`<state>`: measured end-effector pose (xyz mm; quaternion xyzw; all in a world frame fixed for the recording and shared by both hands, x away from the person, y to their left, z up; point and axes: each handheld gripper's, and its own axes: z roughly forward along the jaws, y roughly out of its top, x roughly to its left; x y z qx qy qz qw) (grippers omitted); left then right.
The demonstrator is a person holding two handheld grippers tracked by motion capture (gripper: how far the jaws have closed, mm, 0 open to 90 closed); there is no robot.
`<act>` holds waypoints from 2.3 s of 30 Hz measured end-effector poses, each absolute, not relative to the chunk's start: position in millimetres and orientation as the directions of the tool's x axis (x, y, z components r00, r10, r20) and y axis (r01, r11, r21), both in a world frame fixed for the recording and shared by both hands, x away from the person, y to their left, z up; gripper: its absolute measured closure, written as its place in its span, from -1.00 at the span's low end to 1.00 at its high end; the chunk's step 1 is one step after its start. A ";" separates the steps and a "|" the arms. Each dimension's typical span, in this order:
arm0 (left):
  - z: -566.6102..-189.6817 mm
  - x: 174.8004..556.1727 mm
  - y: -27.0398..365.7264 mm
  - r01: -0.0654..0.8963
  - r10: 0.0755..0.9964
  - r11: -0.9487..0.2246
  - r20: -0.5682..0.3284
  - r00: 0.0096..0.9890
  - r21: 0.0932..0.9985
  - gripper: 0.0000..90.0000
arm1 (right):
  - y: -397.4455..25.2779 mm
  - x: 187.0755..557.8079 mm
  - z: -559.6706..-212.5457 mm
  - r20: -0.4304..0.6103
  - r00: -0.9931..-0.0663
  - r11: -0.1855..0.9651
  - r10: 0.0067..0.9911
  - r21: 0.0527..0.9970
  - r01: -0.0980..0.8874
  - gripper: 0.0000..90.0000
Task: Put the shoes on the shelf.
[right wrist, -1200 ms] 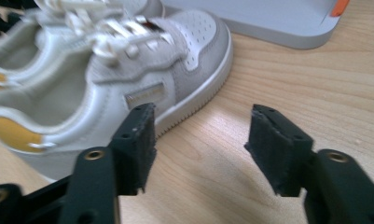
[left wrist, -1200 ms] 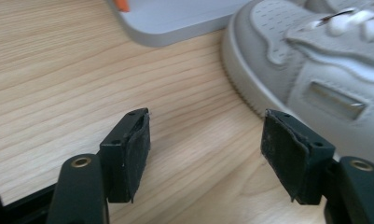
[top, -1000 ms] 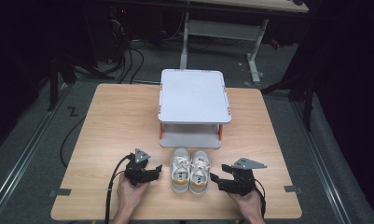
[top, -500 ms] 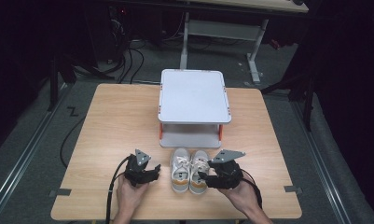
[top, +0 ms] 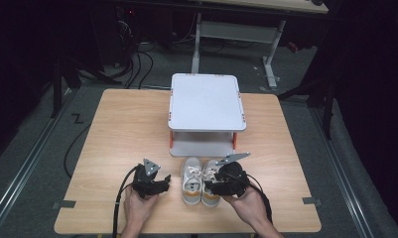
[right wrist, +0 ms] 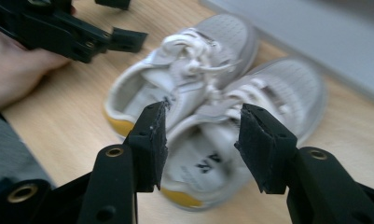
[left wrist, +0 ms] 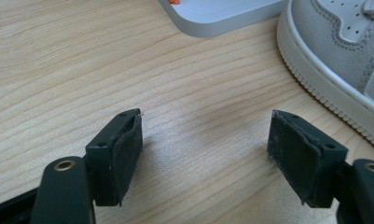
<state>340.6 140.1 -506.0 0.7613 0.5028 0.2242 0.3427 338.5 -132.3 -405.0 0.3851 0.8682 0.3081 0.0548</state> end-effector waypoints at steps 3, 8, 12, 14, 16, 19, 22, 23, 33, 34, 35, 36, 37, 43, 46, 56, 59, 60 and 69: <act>-506.0 340.7 140.2 0.612 0.918 -0.260 -0.004 0.396 0.747 -0.41 | -127.2 337.2 -410.8 0.168 -0.662 0.487 0.731 0.550 0.678 0.16; -506.1 340.6 140.1 0.612 0.917 -0.261 -0.005 0.398 0.747 -0.43 | -123.6 339.6 -417.0 0.194 -0.611 0.445 0.767 0.524 0.726 0.16; -506.0 340.6 140.1 0.612 0.917 -0.262 -0.005 0.398 0.746 -0.43 | -114.7 339.5 -420.2 0.177 -0.607 0.454 0.775 0.512 0.729 0.11; -506.1 340.6 140.1 0.611 0.917 -0.262 -0.004 0.399 0.747 -0.43 | -110.7 341.7 -420.2 0.164 -0.600 0.451 0.783 0.514 0.729 0.08; -506.1 340.6 140.0 0.611 0.917 -0.262 -0.004 0.398 0.747 -0.43 | -107.0 344.0 -418.2 0.147 -0.596 0.453 0.789 0.515 0.727 0.07; -506.0 340.6 140.0 0.612 0.917 -0.262 -0.004 0.398 0.746 -0.43 | -99.6 345.4 -418.4 0.105 -0.587 0.470 0.803 0.493 0.732 0.04; -506.1 340.7 140.0 0.611 0.917 -0.262 -0.004 0.398 0.747 -0.43 | -95.3 343.8 -419.7 0.089 -0.574 0.468 0.814 0.485 0.739 0.01; -506.1 340.7 140.0 0.611 0.917 -0.263 -0.003 0.398 0.747 -0.43 | -94.9 344.0 -420.6 0.083 -0.574 0.471 0.814 0.484 0.738 0.02; -506.1 341.0 139.9 0.611 0.918 -0.262 -0.003 0.397 0.747 -0.43 | -87.0 349.8 -428.0 0.033 -0.547 0.474 0.836 0.459 0.752 0.07; -506.1 341.0 139.8 0.611 0.918 -0.261 -0.003 0.397 0.747 -0.43 | -86.3 350.1 -428.7 0.033 -0.544 0.472 0.839 0.456 0.755 0.08; -506.1 341.0 139.8 0.611 0.918 -0.262 -0.003 0.397 0.747 -0.43 | -85.2 349.9 -429.3 0.024 -0.540 0.473 0.841 0.453 0.756 0.11; -506.1 341.0 139.8 0.611 0.918 -0.262 -0.003 0.397 0.747 -0.43 | -84.6 349.6 -429.8 0.025 -0.535 0.468 0.844 0.453 0.759 0.14; -506.1 341.0 139.8 0.611 0.918 -0.261 -0.003 0.397 0.747 -0.43 | -85.4 350.1 -430.0 0.026 -0.537 0.468 0.843 0.454 0.758 0.17; -506.1 341.1 139.9 0.611 0.918 -0.262 -0.003 0.397 0.747 -0.43 | -93.1 349.7 -430.8 0.065 -0.522 0.429 0.851 0.488 0.760 0.39; -506.1 341.4 139.8 0.611 0.918 -0.262 -0.003 0.397 0.747 -0.43 | -92.2 346.2 -430.6 0.058 -0.513 0.420 0.857 0.499 0.758 0.44; -506.1 341.5 139.9 0.611 0.918 -0.262 -0.003 0.398 0.747 -0.43 | -95.3 343.2 -426.5 0.014 -0.530 0.451 0.848 0.505 0.736 0.56; -506.1 341.5 139.9 0.611 0.918 -0.262 -0.004 0.397 0.747 -0.43 | -102.8 342.0 -425.4 0.019 -0.528 0.442 0.849 0.520 0.731 0.59; -506.1 341.5 139.9 0.611 0.918 -0.262 -0.004 0.397 0.747 -0.43 | -104.2 341.1 -425.0 0.019 -0.527 0.440 0.850 0.523 0.730 0.59; -506.1 341.5 140.1 0.612 0.920 -0.259 -0.003 0.393 0.747 -0.42 | -109.5 339.2 -420.4 -0.008 -0.542 0.459 0.841 0.541 0.705 0.61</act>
